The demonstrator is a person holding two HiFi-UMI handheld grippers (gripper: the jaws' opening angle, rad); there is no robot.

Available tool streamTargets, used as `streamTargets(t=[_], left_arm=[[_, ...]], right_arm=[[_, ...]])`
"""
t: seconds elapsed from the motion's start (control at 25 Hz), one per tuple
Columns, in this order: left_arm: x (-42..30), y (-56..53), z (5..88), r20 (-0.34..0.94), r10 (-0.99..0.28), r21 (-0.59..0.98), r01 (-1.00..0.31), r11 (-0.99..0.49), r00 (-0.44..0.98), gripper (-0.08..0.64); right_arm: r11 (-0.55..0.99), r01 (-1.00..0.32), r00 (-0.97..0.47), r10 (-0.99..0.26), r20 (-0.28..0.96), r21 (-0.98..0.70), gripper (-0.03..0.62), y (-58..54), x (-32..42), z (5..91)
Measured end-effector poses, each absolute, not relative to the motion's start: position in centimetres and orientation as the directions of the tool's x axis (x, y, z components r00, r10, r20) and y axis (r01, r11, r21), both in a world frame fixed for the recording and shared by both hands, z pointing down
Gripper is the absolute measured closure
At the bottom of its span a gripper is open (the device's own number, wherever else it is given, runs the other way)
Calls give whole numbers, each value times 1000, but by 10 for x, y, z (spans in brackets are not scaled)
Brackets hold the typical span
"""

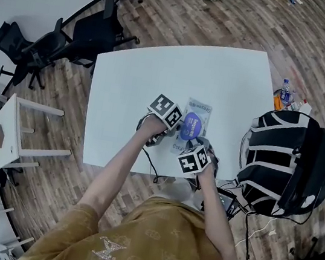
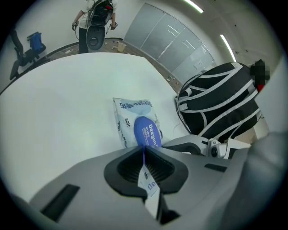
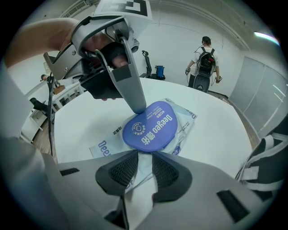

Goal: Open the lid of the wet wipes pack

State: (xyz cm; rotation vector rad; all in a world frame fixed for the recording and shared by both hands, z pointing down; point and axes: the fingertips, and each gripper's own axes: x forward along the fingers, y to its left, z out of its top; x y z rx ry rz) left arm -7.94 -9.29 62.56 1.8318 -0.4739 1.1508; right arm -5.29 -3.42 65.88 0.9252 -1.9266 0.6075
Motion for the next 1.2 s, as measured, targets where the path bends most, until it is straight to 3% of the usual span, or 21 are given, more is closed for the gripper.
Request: streamTargets(t=[1.2], left_arm=[[-77, -89, 616, 856, 126, 488, -702, -519, 501, 540]], right_arm=[[596, -801, -331, -365, 870, -55, 502, -34, -54, 658]])
